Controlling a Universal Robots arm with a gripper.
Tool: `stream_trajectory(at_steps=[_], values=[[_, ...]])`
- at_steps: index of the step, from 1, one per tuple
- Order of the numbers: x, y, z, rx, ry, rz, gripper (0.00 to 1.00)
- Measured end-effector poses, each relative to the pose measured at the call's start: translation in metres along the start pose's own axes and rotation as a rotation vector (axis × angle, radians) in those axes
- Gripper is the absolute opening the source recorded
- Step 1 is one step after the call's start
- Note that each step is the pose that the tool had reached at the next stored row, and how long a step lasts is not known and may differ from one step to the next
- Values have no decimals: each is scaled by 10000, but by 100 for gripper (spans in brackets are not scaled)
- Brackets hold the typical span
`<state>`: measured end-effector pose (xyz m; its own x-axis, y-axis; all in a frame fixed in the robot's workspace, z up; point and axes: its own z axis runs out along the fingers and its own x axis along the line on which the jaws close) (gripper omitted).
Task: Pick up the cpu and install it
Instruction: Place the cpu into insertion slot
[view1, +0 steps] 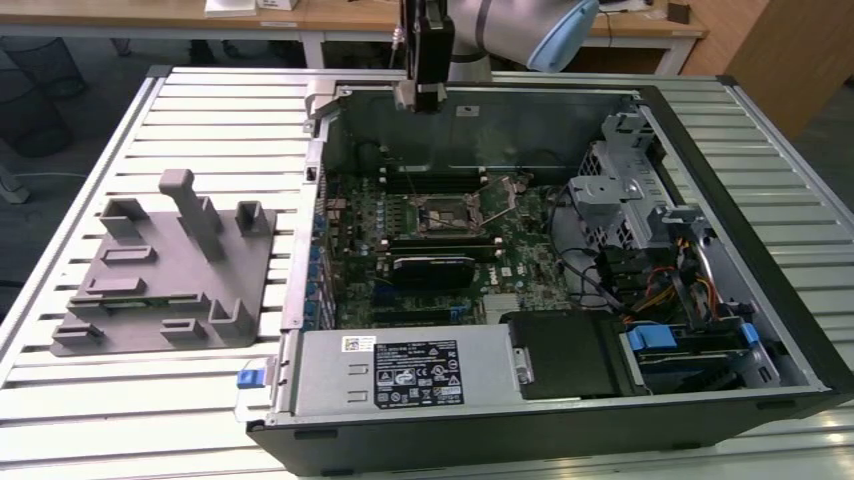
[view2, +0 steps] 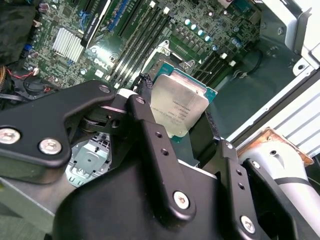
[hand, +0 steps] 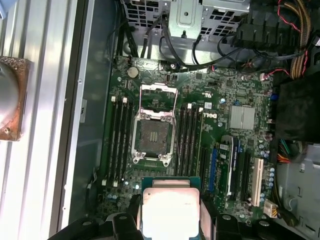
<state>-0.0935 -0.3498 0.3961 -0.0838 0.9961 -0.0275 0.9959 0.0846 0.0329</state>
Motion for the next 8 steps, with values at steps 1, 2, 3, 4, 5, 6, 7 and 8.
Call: stream_trajectory(at_steps=[1,2,3,4,5,6,7,8], values=[[0,0,4,-2,0,1,54],[0,0,7,-3,0,1,54],[0,0,10,-4,0,0,54],[0,-1,13,-4,0,1,54],[0,-1,16,-4,-1,0,54],[1,-1,18,-4,0,0,54],[1,0,21,-4,0,1,54],[1,1,24,-4,0,2,54]])
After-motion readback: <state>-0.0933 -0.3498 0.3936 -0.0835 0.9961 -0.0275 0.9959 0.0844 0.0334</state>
